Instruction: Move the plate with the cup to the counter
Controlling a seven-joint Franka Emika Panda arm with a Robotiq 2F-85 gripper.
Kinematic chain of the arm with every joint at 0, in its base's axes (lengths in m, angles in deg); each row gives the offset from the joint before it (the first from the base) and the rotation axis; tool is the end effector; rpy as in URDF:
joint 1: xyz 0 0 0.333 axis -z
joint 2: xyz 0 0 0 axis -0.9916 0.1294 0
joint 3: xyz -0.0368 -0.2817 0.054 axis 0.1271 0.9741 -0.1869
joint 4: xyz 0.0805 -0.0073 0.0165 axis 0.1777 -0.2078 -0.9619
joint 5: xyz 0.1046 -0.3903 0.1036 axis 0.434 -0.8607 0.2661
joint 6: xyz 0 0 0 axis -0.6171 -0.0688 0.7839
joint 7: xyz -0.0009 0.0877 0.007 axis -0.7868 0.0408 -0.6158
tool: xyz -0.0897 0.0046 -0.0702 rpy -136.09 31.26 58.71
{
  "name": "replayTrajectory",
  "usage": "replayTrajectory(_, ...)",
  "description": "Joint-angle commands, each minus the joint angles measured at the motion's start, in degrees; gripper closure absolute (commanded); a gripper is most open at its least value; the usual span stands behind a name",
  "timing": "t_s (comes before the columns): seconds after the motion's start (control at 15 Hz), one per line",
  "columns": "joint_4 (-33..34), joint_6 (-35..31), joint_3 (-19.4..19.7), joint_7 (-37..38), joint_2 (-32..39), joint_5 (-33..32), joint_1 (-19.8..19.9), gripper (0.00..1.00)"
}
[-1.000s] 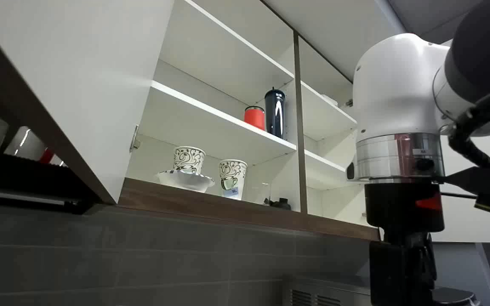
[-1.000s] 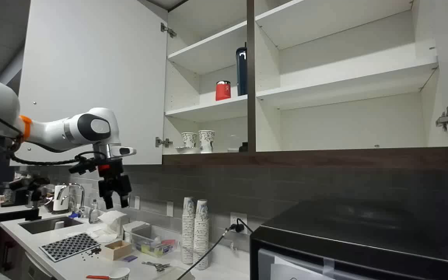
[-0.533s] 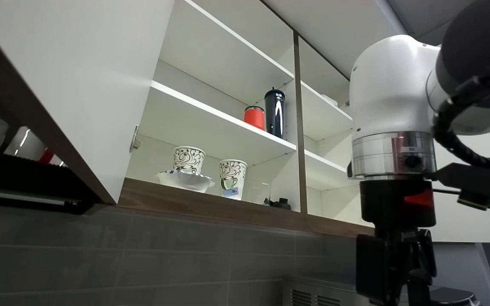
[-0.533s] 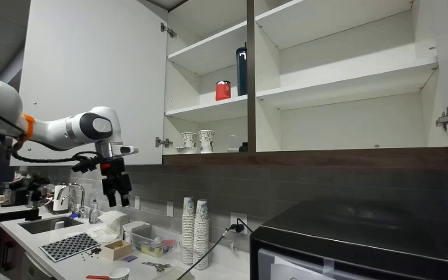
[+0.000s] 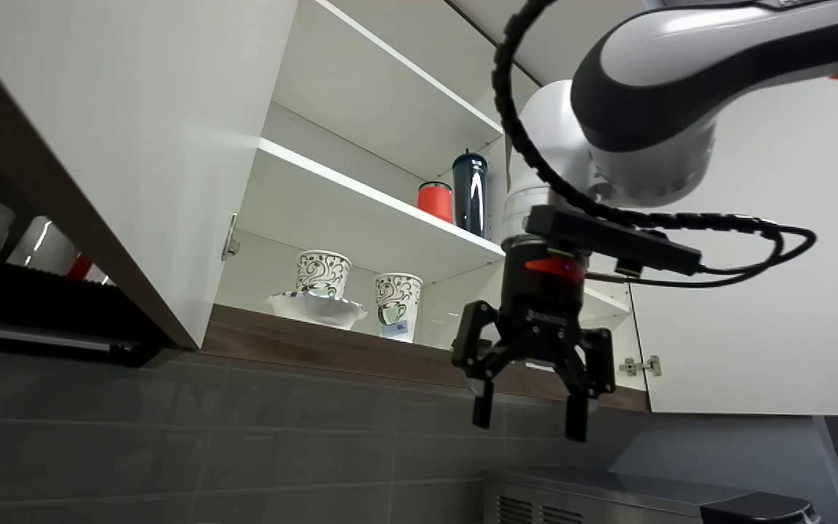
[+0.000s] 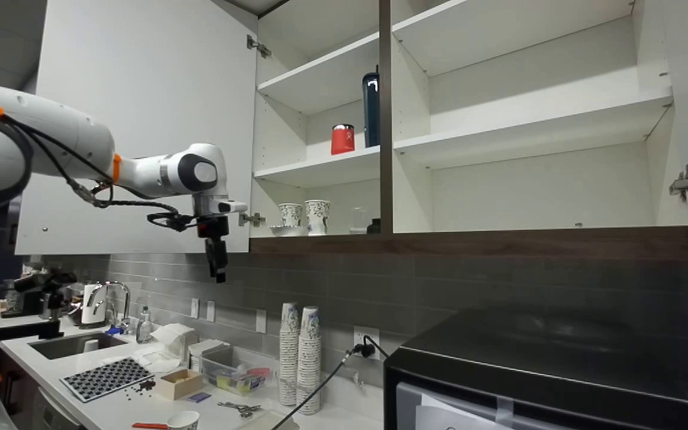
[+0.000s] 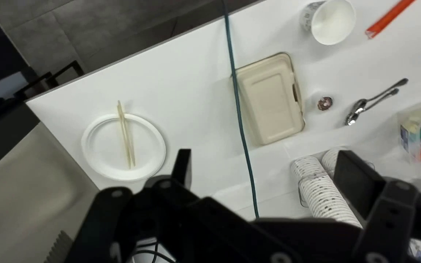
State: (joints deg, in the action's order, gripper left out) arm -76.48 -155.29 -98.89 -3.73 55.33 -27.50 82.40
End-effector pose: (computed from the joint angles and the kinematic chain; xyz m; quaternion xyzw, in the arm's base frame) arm 0.4345 0.2046 0.6316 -0.9743 0.2032 -0.0951 0.0186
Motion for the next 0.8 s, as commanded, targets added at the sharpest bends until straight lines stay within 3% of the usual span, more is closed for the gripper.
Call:
replayTrajectory(0.0, 12.7, 3.6, 1.5, 8.9, 8.9, 3.4, -1.0, 0.00)
replayTrajectory(0.27, 21.8, 1.1, 3.4, 17.7, 14.3, 7.0, -2.3, 0.00)
replayTrajectory(0.33, 16.7, 0.8, 4.1, 13.5, 10.9, 4.7, -3.1, 0.00)
replayTrajectory(0.6, 21.3, 0.8, 4.8, 16.5, 13.9, 5.5, -3.6, 0.00)
replayTrajectory(0.73, 21.2, -5.6, 5.6, 21.7, 14.2, 6.8, -3.3, 0.00)
